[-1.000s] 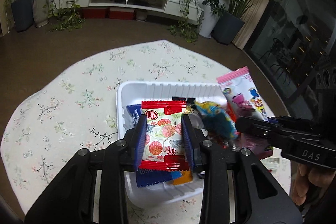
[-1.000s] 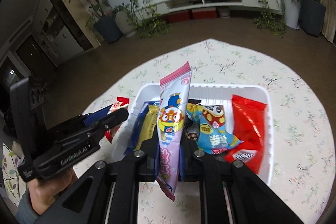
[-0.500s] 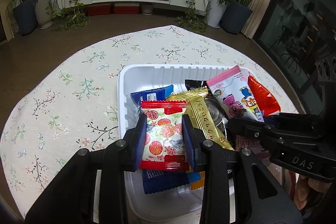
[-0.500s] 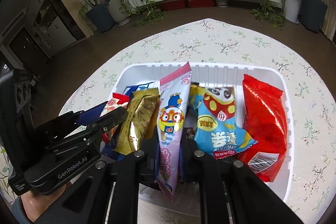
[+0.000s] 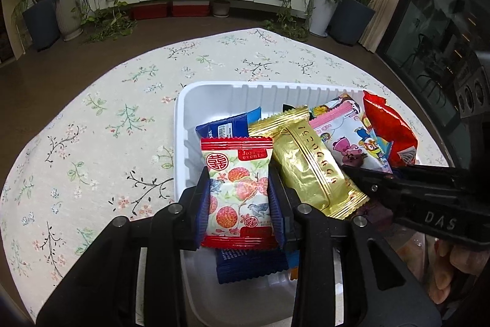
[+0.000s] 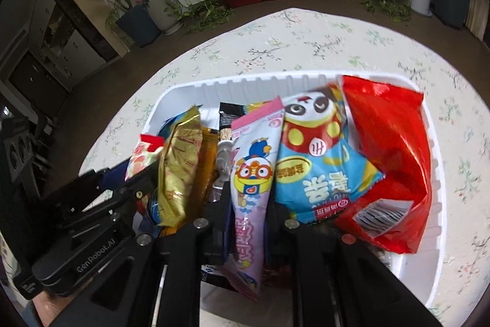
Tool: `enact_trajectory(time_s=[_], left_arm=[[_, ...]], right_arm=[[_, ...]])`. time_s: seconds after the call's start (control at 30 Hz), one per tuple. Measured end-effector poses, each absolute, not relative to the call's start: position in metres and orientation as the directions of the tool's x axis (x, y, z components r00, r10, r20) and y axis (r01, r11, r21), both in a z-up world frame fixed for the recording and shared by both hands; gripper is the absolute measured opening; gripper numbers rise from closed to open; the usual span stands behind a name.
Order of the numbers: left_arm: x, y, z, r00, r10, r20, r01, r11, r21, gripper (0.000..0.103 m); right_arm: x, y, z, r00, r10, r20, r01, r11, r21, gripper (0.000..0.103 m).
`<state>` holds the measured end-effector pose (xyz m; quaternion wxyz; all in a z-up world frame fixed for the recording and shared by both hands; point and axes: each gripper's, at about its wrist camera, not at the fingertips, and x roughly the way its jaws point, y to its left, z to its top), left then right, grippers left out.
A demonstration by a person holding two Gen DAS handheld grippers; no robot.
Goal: Organize snacks
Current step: 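Carry both packets into the white tray and lower them in, then open both tools and withdraw them from the tray toward the remaining packets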
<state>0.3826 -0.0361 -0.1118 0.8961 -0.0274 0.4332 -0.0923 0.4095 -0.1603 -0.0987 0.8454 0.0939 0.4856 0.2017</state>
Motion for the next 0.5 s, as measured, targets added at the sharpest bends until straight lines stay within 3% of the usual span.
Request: enact_trajectory(time_s=[0.33, 0.47, 0.5], left_arm=[[0.385, -0.043, -0.121, 0.602, -0.196, -0.774, 0.147, 0.98, -0.134, 0.035], [0.383, -0.038, -0.117, 0.607, -0.201, -0.769, 0.141, 0.979, -0.145, 0.039], [0.381, -0.037, -0.115, 0.613, -0.193, -0.766, 0.133, 0.981, -0.141, 0.045]], right_arm=[[0.402, -0.156, -0.096, 0.47, 0.393, -0.79, -0.266, 0.917, 0.298, 0.021], [0.394, -0.153, -0.085, 0.492, 0.395, -0.776, -0.281, 0.915, 0.288, 0.039], [0.392, -0.152, -0.082, 0.497, 0.392, -0.774, -0.284, 0.916, 0.282, 0.041]])
